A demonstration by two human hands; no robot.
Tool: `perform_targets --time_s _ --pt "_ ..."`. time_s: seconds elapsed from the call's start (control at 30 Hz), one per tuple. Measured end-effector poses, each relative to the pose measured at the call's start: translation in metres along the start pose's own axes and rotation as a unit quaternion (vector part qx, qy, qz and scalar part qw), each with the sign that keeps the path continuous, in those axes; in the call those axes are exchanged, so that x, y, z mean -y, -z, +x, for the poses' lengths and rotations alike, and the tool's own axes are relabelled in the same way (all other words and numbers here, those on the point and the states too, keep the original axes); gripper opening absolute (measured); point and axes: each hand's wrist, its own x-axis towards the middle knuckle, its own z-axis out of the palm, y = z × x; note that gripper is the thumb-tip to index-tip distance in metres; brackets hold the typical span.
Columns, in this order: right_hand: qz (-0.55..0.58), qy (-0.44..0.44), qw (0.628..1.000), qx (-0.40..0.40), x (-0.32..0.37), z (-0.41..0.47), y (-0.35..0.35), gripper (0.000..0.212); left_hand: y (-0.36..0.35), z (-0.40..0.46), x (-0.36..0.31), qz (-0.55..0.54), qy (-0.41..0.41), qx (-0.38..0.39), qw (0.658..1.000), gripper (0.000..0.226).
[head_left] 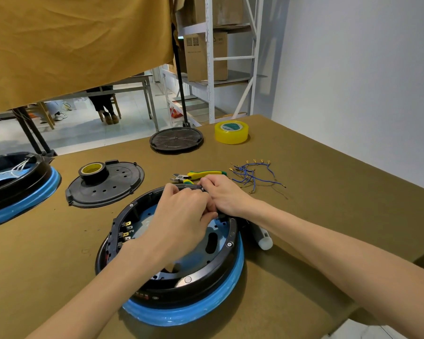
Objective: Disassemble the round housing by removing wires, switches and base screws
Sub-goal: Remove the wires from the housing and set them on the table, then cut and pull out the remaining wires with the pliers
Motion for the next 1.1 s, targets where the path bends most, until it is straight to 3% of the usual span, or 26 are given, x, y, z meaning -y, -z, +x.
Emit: perform_targets --time_s 0.17,0.33,0.43,0.5,0.57,0.63,0.73,0.77,0.83,0.93,1.03,1.1 --pt "-0.007 -0.001 1.0 0.0 -0.003 0.002 0.0 0.041 -0.004 -0.003 0.001 -0.036 0.023 -0.002 0.999 0.012" --pt "0.015 0.003 1.0 0.0 -0.006 0.001 -0.001 0.039 0.005 -0.003 0.003 -0.041 -0.007 -0.017 0.999 0.012" --pt "0.044 0.012 0.999 -0.025 -0.004 0.011 0.007 0.032 0.013 -0.006 0.014 -0.156 0.004 -0.008 0.988 0.012" --pt "0.076 0.023 0.993 -0.084 -0.001 0.029 0.02 0.024 0.018 -0.006 0.029 -0.224 0.039 -0.031 0.973 0.015" --pt "-0.021 0.034 0.994 -0.103 -0.002 0.052 0.034 0.022 0.016 -0.005 0.045 -0.201 0.077 -0.06 0.975 0.013" --pt "-0.162 -0.011 0.987 -0.017 -0.007 0.072 0.036 0.047 0.012 -0.006 0.057 -0.135 0.118 -0.061 0.982 0.017" --pt "-0.279 -0.094 0.949 0.11 -0.012 0.095 0.02 0.088 0.005 -0.007 0.063 -0.071 0.154 -0.011 0.985 0.04" --pt "-0.317 -0.101 0.933 0.134 -0.013 0.101 0.012 0.089 0.003 -0.007 0.063 -0.07 0.158 -0.003 0.985 0.044" --pt "-0.393 -0.083 0.903 0.152 -0.013 0.112 0.001 0.069 0.001 -0.005 0.062 -0.072 0.164 -0.008 0.984 0.046" --pt "-0.406 -0.048 0.901 0.144 -0.011 0.122 -0.005 0.032 0.0 -0.006 0.063 -0.051 0.153 -0.008 0.987 0.047" --pt "-0.418 -0.019 0.9 0.126 -0.01 0.119 -0.002 0.039 0.001 -0.006 0.063 -0.055 0.149 -0.001 0.987 0.048" --pt "-0.417 0.014 0.906 0.068 -0.008 0.112 0.002 0.047 0.001 -0.005 0.064 -0.064 0.149 -0.001 0.987 0.048"
